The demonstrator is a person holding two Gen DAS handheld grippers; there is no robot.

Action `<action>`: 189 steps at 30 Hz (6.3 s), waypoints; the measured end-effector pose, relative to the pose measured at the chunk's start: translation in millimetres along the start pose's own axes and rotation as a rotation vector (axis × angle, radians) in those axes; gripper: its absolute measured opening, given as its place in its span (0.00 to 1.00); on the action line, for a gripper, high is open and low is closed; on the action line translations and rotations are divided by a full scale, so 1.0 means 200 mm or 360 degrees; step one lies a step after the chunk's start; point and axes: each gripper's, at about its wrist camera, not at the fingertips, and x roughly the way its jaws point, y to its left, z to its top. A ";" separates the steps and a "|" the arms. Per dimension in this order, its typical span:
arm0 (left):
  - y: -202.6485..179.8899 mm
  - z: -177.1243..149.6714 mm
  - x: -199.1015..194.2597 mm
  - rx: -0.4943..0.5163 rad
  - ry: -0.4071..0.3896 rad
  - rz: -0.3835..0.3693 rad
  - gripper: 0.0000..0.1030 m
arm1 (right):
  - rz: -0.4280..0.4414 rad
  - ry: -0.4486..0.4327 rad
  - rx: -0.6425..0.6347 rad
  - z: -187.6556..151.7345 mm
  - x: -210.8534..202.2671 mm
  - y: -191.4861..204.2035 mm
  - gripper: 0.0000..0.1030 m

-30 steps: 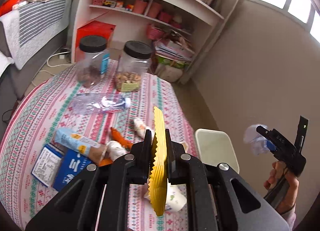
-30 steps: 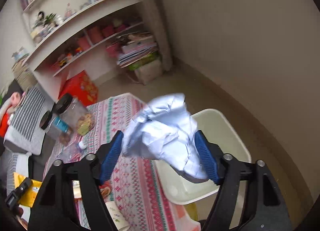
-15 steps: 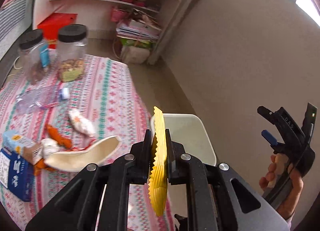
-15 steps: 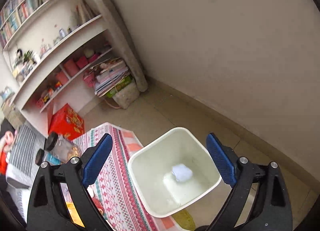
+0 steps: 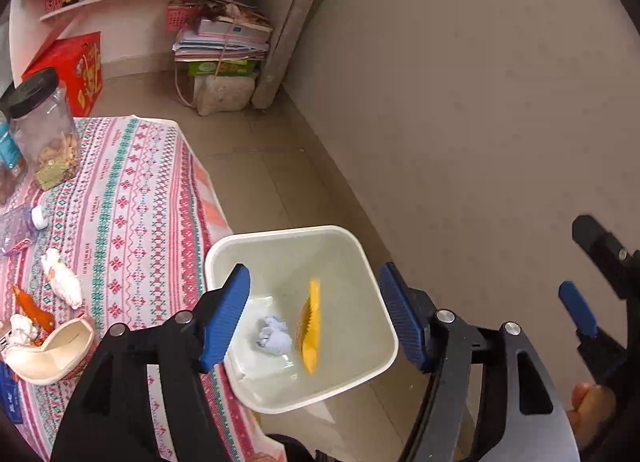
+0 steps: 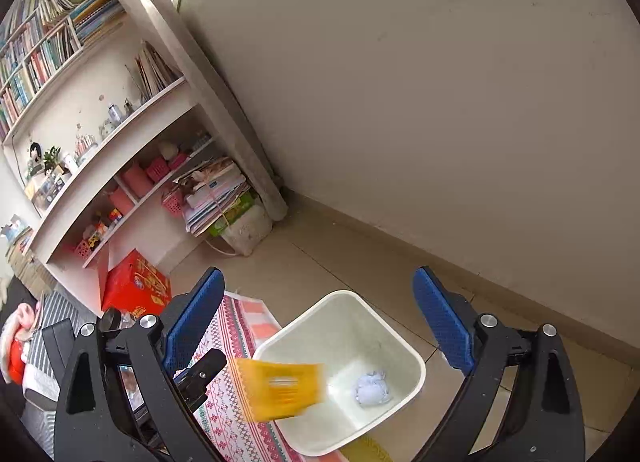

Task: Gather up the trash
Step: 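Move the yellow bag over the white bin and open the left gripper, then bring both grippers back over the table, then grasp the blue-and-white milk carton with the left gripper and lift, then grasp the dark blue box with the right gripper and lift, then carry the dark blue box to the white bin and release with right gripper while left holds carton, then drop the milk carton into the white bin with the left gripper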

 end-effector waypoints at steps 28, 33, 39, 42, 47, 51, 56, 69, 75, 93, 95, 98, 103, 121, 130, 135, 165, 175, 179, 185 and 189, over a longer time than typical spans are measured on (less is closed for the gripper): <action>0.68 -0.35 -0.64 -0.0065 -0.0444 0.0864 0.93 | -0.0135 -0.0054 -0.0781 -0.56 -0.04 0.70 0.93; 0.88 -0.40 -0.65 -0.0165 -0.0322 0.0927 0.93 | -0.0094 0.0061 -0.0909 -0.69 0.02 0.83 0.93; 1.10 -0.43 -0.69 -0.0252 -0.0210 0.1010 0.93 | -0.0011 0.0181 -0.0989 -0.83 0.08 0.96 0.93; 1.25 -0.46 -0.69 -0.0341 -0.0121 0.1010 0.93 | 0.0028 0.0207 -0.1020 -0.90 0.09 1.01 0.93; 1.59 -0.45 -0.62 -0.0618 0.0051 0.0975 0.93 | 0.0100 0.0278 -0.1069 -0.98 0.11 1.07 0.93; 1.86 -0.45 -0.52 -0.0929 0.0146 0.0883 0.92 | 0.0169 0.0320 -0.1147 -1.01 0.12 1.12 0.93; 2.04 -0.46 -0.40 -0.1158 0.0225 0.0694 0.90 | 0.0222 0.0395 -0.1270 -1.06 0.17 1.15 0.93; 1.82 -0.37 -0.61 -0.0918 0.0071 0.0364 0.24 | 0.0441 0.0663 -0.1375 -1.21 0.17 1.24 0.93; 1.75 -0.37 -0.96 -0.0726 -0.0133 0.0592 0.24 | 0.0644 0.0964 -0.1399 -1.43 0.13 1.39 0.93; 1.85 -0.52 -1.58 -0.0524 -0.0499 0.0978 0.24 | 0.0285 0.1388 -0.0801 -2.04 0.37 1.70 0.93; 1.86 -0.53 -1.61 -0.0536 -0.0505 0.0962 0.24 | 0.0322 0.1392 -0.0828 -2.05 0.37 1.72 0.91; 1.89 -0.54 -1.62 -0.0559 -0.0504 0.0935 0.24 | 0.0448 0.1373 -0.0936 -2.06 0.32 1.78 0.63; 1.94 -0.56 -1.63 -0.0643 -0.0491 0.0861 0.24 | 0.0534 0.1385 -0.1076 -2.05 0.25 1.81 0.42; 1.97 -0.58 -1.59 -0.0680 -0.0437 0.0850 0.24 | 0.0556 0.1574 -0.1126 -2.10 0.28 1.74 0.37; 1.91 -0.56 -1.52 -0.0636 -0.0412 0.0854 0.24 | 0.0747 0.1116 -0.1253 -1.66 0.07 1.83 0.37; 1.82 -0.52 -1.43 -0.0566 -0.0397 0.0838 0.24 | 0.0806 0.0923 -0.1253 -1.39 0.02 1.79 0.37; 1.05 -0.28 -0.80 -0.0114 -0.0358 0.0503 0.24 | -0.0042 0.0387 -0.0391 -0.39 0.40 0.62 0.49; 0.66 -0.16 -0.60 -0.0021 -0.0297 0.0244 0.24 | -0.0162 0.0220 -0.0142 -0.15 0.31 0.26 0.88; 0.41 -0.09 -0.44 0.0064 -0.0234 0.0158 0.24 | -0.0145 0.0212 -0.0039 -0.10 0.27 0.15 0.88; 0.11 -0.02 -0.21 0.0131 -0.0144 0.0054 0.24 | -0.0139 0.0172 0.0089 -0.02 0.24 0.00 0.88; -0.03 0.03 -0.09 0.0189 -0.0149 0.0051 0.25 | -0.0134 0.0150 0.0129 0.00 0.22 -0.04 0.88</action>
